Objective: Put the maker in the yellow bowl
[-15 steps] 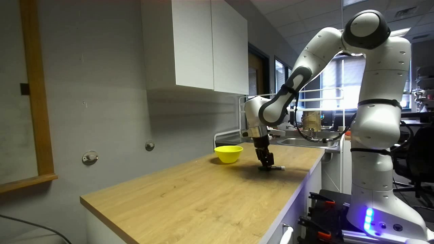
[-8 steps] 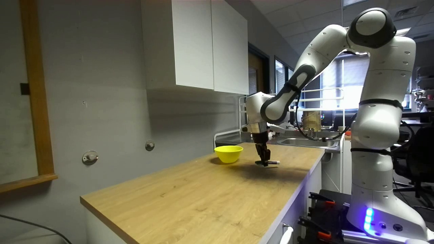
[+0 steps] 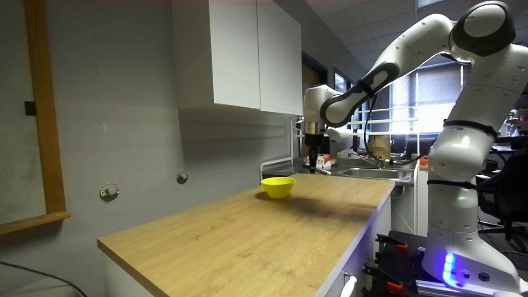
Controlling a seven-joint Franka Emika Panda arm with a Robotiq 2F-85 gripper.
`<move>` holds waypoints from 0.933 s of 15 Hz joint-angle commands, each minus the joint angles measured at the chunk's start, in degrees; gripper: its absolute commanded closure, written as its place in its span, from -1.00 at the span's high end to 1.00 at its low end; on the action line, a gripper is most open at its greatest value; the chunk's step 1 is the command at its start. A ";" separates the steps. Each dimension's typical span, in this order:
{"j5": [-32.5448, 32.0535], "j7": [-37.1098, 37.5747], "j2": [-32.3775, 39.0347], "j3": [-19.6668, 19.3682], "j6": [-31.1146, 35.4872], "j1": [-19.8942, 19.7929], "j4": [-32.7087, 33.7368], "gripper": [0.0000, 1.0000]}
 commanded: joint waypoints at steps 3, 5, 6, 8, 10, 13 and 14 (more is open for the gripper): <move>-0.61 15.32 0.59 3.75 -1.30 -3.68 8.94 -0.75; -1.35 21.91 2.85 5.33 -0.60 -5.08 12.73 -0.75; -2.05 25.59 4.51 6.33 -0.39 -5.88 14.98 -0.75; -4.53 33.50 7.53 8.29 -0.32 -7.42 18.85 -0.75; -8.80 42.35 11.75 10.22 -0.89 -8.71 23.46 -0.75; -16.32 55.56 18.39 13.93 -2.59 -10.80 30.07 -0.75; -19.03 59.30 20.84 12.31 -3.66 -8.41 32.43 -0.75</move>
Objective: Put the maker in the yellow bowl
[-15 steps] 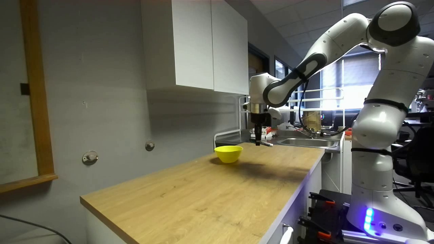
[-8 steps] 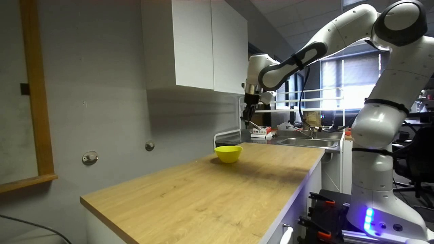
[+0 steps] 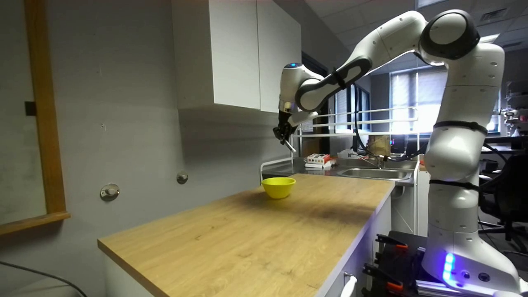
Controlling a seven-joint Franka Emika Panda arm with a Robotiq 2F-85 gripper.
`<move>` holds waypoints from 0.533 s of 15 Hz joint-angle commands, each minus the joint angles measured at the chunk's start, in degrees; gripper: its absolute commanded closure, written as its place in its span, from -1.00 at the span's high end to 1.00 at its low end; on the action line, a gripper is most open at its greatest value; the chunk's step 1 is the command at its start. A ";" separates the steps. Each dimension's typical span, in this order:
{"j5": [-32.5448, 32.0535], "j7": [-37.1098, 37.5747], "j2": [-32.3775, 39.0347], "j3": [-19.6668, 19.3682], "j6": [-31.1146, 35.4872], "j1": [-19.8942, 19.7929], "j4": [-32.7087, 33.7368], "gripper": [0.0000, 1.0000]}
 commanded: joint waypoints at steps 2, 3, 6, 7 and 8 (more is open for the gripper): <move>-9.72 16.03 12.70 -1.04 -4.74 3.87 12.20 -0.76; -10.58 18.00 14.86 -1.94 -5.43 5.17 13.95 -0.76; -10.31 21.41 20.65 -5.03 -5.96 8.51 18.22 -0.77; -9.77 22.01 22.14 -6.11 -5.86 9.37 19.24 -0.77; -9.18 22.44 23.47 -7.16 -5.48 10.04 20.05 -0.77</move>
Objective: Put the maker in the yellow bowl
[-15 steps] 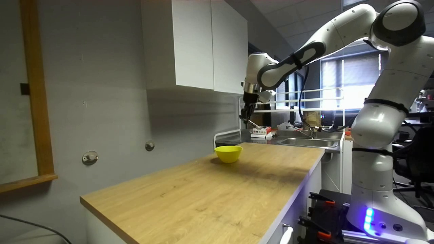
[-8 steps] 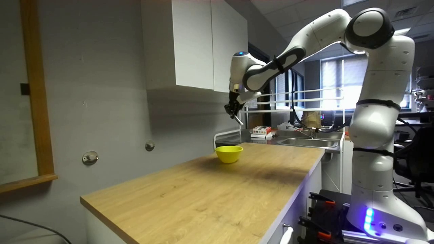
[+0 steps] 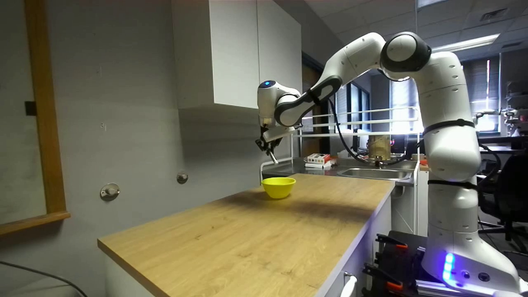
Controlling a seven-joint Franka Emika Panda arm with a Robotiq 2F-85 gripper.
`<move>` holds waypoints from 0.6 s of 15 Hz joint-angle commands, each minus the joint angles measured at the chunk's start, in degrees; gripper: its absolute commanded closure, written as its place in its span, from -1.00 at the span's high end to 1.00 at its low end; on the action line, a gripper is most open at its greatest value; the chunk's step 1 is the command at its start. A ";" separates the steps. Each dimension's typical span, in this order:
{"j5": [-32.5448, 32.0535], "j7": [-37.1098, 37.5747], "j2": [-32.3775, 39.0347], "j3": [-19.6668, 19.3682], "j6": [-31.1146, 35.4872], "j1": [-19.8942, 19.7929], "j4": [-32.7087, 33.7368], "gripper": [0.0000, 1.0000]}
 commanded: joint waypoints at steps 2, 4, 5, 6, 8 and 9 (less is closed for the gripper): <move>0.77 3.51 7.65 -5.01 -0.48 3.81 6.25 -0.77; 1.02 4.15 9.26 -6.56 0.01 4.59 6.73 -0.77; 0.88 4.62 9.89 -7.25 0.54 4.84 6.71 -0.77; 1.00 4.91 10.35 -7.78 0.91 5.08 6.60 -0.77; 1.19 5.55 11.34 -8.73 1.87 5.39 6.11 -0.77; 1.32 5.83 11.65 -9.07 2.18 5.57 5.81 -0.77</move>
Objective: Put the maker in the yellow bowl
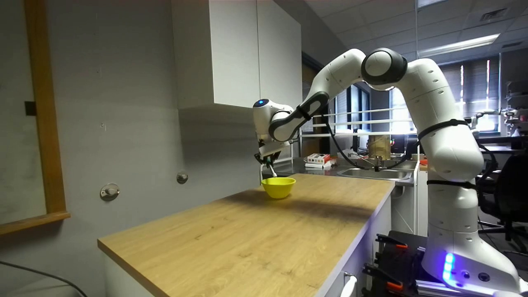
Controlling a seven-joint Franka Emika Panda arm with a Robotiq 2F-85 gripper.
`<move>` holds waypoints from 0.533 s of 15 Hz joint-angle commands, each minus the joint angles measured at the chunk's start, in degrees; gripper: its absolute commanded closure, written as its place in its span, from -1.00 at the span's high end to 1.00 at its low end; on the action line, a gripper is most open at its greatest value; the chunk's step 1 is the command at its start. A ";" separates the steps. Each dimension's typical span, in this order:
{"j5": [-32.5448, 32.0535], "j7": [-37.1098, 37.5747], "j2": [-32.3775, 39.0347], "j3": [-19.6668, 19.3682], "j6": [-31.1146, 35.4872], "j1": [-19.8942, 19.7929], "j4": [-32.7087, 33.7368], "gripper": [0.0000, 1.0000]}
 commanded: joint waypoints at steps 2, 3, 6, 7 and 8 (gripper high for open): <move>0.91 2.11 2.68 -2.46 1.35 1.78 0.29 -0.77; 0.95 2.40 2.98 -2.75 1.59 1.96 0.04 -0.77; 0.67 3.55 3.47 -3.36 2.11 2.52 -0.78 -0.77; 0.59 3.93 3.54 -3.56 2.22 2.74 -1.08 -0.77; 0.56 4.19 3.62 -3.75 2.29 2.90 -1.33 -0.77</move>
